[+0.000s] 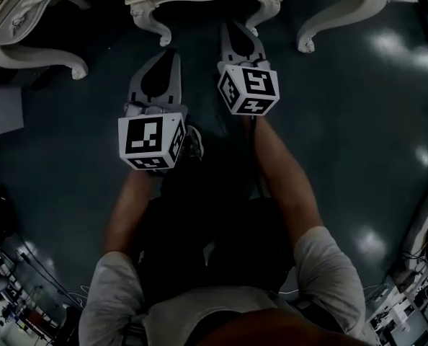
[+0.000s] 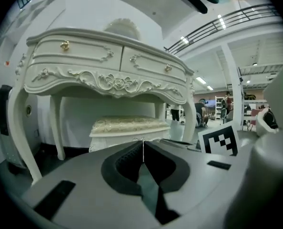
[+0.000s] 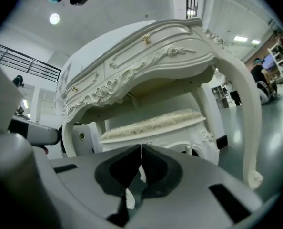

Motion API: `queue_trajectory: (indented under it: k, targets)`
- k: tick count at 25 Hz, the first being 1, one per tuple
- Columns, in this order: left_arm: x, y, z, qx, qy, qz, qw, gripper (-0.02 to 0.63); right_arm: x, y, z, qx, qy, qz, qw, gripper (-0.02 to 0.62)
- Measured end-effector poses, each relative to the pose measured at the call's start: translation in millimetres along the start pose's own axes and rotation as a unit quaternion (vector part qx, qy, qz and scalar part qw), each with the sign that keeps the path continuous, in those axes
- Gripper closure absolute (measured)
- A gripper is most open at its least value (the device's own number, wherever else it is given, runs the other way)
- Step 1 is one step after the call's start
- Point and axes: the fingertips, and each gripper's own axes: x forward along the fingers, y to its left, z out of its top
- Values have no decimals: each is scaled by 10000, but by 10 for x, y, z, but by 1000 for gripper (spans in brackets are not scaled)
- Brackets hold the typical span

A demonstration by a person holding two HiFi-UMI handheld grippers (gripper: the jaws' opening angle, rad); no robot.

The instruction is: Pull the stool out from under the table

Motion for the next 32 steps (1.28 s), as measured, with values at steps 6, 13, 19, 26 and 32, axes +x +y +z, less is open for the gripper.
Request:
queue_trajectory:
  k: [6, 13, 19, 26, 32]
  targets:
    - [6, -119, -279, 153, -58, -157, 9997, 595, 140, -162, -195, 500, -351, 343, 9975, 580]
    - [-33, 102, -349, -89, -97, 78, 9999, 595, 477, -157, -451, 963, -224, 732, 9924, 449]
    - [-3, 155, -419, -65, -21, 42, 10000, 595, 841, -255, -456, 2151, -324, 1086, 9700, 318]
    - [65, 194, -467, -114, 34, -30, 9999, 595, 1066, -346, -263, 2822, -761, 1505, 9444, 295]
    - [87, 147, -523, -155, 52, -107, 9998, 595, 1121, -370, -201, 2619, -790, 1681, 9471, 293]
